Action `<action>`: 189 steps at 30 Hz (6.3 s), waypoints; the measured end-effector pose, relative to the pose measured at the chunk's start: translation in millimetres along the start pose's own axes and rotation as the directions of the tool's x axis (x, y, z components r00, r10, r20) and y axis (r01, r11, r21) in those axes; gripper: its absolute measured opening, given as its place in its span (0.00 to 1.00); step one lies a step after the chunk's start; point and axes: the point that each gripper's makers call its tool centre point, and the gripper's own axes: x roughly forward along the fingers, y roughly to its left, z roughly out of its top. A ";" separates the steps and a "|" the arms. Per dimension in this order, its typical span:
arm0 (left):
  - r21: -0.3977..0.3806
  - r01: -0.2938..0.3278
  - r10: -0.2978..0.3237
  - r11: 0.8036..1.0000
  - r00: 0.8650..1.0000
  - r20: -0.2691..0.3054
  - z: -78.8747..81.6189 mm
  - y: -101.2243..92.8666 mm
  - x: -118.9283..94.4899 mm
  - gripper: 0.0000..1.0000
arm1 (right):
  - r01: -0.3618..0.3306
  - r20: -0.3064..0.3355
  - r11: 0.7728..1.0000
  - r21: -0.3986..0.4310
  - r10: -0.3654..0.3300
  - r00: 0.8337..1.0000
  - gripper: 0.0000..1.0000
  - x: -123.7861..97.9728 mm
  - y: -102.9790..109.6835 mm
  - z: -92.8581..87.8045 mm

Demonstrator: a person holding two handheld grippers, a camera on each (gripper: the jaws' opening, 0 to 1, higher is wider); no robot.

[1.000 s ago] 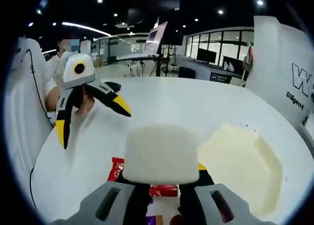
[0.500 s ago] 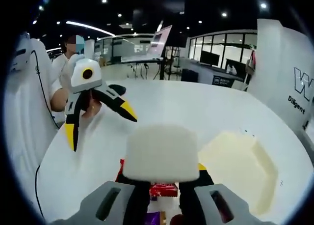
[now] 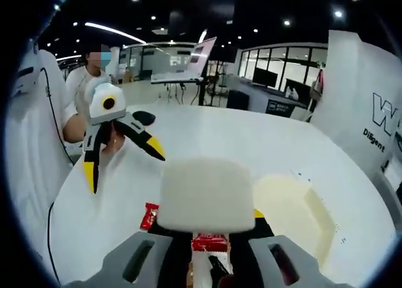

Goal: Place the target food into the container with the food tongs after gripping and lifting it, then release it inside without dropping or visibly crushing the food.

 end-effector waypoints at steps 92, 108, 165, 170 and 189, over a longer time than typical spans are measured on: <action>-0.009 -0.037 0.036 0.999 0.997 -0.067 5.8 20.9 13.3 0.83 | -0.020 -0.118 0.998 -0.053 0.014 0.993 0.16 37.7 -167.6 -55.7; -0.009 -0.033 0.033 0.999 0.997 -0.069 4.0 18.0 13.7 0.82 | -0.015 -0.112 0.996 -0.083 0.006 0.994 0.18 34.2 -169.0 -46.8; -0.005 -0.001 0.000 1.000 0.999 -0.039 3.6 0.1 10.6 0.81 | -0.023 0.084 0.989 -0.147 0.036 0.996 0.17 -34.5 -41.7 5.1; -0.003 0.005 -0.005 1.000 0.999 -0.041 2.7 -3.2 11.3 0.81 | -0.034 0.138 0.991 -0.127 0.052 0.989 0.17 -39.4 -21.8 10.8; -0.006 0.019 -0.020 1.000 0.999 -0.043 1.2 -8.0 15.9 0.81 | -0.050 0.232 0.997 -0.058 0.062 0.971 0.17 -48.2 27.6 1.2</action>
